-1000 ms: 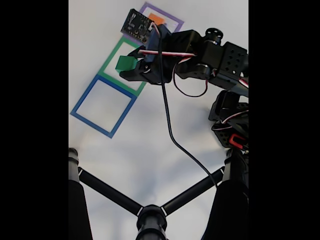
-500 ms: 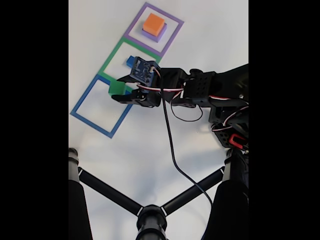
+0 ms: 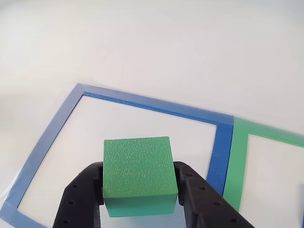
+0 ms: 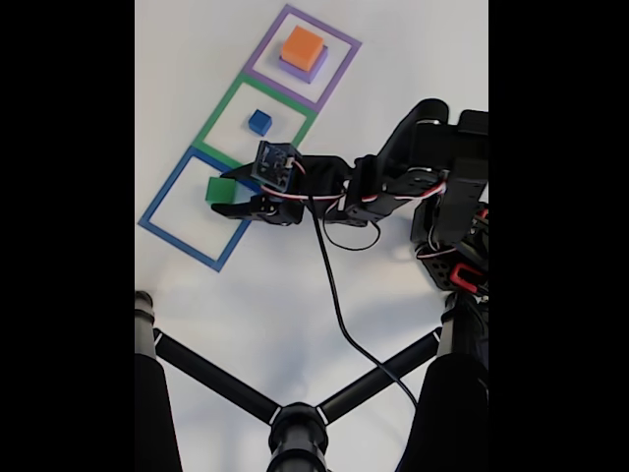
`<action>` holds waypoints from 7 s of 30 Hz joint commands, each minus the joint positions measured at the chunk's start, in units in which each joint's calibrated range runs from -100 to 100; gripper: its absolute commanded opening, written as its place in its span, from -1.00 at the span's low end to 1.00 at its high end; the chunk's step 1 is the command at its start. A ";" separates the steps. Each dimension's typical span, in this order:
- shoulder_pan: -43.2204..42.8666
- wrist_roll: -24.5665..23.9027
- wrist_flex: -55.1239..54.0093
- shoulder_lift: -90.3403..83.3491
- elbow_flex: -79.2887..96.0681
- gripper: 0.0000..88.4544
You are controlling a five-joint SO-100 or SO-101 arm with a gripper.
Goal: Tower of hanoi
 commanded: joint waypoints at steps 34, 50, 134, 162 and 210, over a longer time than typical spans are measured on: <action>0.84 0.59 21.11 -18.36 -7.85 -0.58; 15.79 0.59 123.50 -52.89 -55.73 -1.00; 23.95 0.59 -8.19 5.60 0.70 -0.35; 23.56 0.59 -5.68 3.12 0.06 -0.94; 2.37 0.59 128.12 -56.66 -62.28 -0.98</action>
